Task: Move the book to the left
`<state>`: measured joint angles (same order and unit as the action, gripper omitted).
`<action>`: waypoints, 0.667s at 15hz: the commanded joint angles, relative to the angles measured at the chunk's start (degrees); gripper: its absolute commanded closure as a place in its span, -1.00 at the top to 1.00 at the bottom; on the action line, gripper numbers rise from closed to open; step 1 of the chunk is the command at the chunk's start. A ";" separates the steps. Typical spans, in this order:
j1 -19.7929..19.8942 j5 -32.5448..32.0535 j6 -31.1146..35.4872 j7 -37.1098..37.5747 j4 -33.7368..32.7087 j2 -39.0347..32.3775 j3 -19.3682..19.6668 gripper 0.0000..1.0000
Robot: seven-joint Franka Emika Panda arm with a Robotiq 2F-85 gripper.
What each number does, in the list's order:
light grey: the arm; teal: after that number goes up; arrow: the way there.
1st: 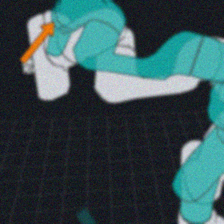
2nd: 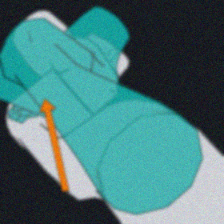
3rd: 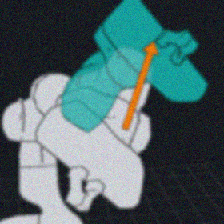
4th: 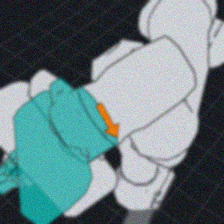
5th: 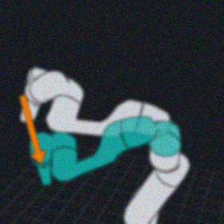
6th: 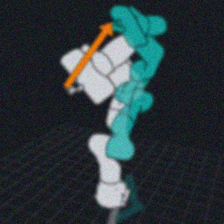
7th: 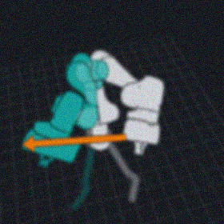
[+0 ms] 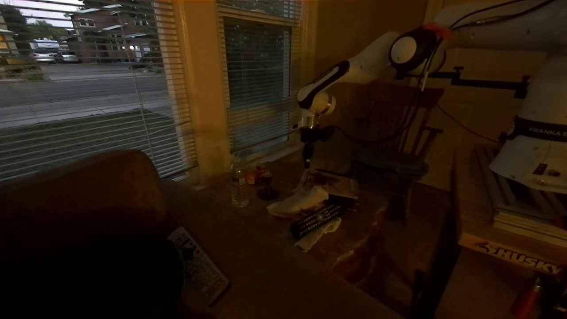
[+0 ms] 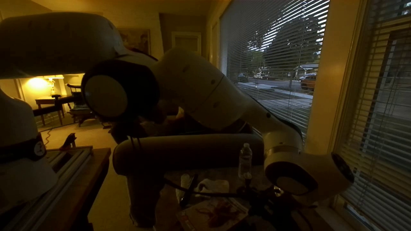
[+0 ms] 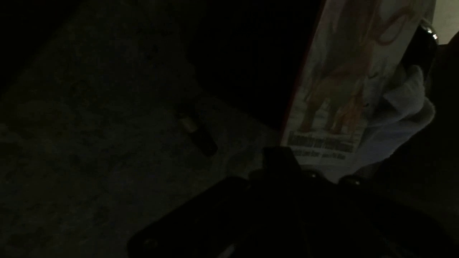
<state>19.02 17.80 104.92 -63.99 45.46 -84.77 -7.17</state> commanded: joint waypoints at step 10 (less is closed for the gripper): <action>-0.79 0.93 -3.45 3.44 3.26 8.55 -2.51 -0.98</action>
<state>18.32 17.96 102.90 -60.35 45.30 -79.86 -8.60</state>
